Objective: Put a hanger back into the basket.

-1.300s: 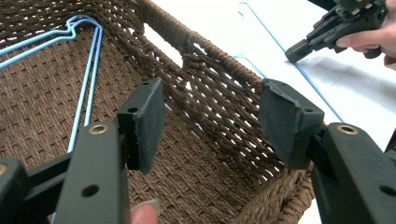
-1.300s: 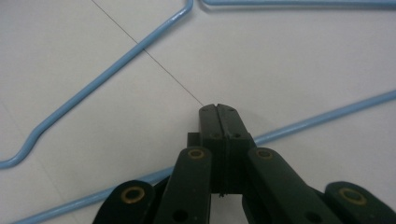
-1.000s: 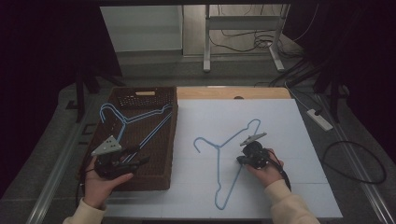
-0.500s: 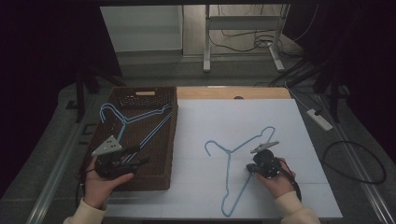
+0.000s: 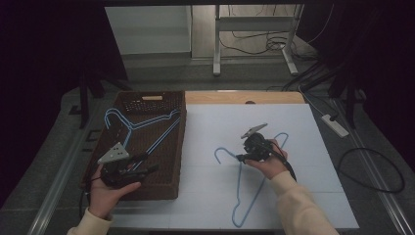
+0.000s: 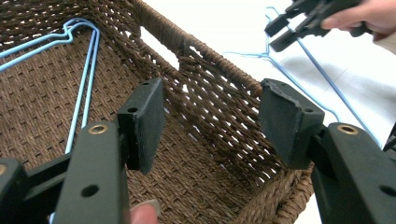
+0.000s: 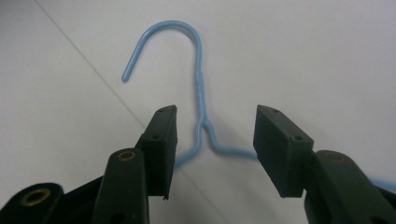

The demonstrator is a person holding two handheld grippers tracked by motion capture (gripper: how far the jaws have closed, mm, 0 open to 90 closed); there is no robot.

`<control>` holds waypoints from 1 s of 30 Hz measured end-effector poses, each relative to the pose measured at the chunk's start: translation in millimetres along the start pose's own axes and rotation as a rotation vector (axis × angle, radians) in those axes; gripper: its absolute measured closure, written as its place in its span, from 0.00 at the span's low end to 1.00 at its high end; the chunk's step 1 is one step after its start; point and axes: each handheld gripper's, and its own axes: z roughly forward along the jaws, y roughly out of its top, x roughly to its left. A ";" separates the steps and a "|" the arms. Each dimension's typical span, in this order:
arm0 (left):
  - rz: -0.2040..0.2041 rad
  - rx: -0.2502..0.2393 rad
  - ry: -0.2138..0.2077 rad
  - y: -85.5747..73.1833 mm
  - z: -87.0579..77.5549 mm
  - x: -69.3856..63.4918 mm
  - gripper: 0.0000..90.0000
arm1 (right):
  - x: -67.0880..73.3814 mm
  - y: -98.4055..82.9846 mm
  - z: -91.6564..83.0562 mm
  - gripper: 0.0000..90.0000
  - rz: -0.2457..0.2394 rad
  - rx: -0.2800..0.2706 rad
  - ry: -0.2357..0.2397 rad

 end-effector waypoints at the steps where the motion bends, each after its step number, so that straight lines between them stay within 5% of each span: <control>1: 0.000 -0.001 0.000 0.0 -0.2 0.2 0.45 | -1.2 4.0 4.9 0.55 -0.006 0.018 0.008; 7: 0.000 -0.002 -0.001 0.5 -1.2 1.5 0.45 | -2.5 20.6 25.7 0.60 -0.031 0.115 0.012; 18: 0.007 -0.005 -0.004 1.6 -0.5 -2.0 0.45 | 9.5 32.8 34.3 0.95 -0.046 0.230 -0.005; 23: 0.013 -0.005 -0.008 3.0 -0.4 -5.0 0.45 | 11.8 31.5 33.4 0.95 -0.063 0.218 -0.019; 30: 0.031 -0.002 -0.022 6.3 3.6 -13.5 0.45 | 13.6 24.6 17.3 0.95 -0.058 0.110 -0.027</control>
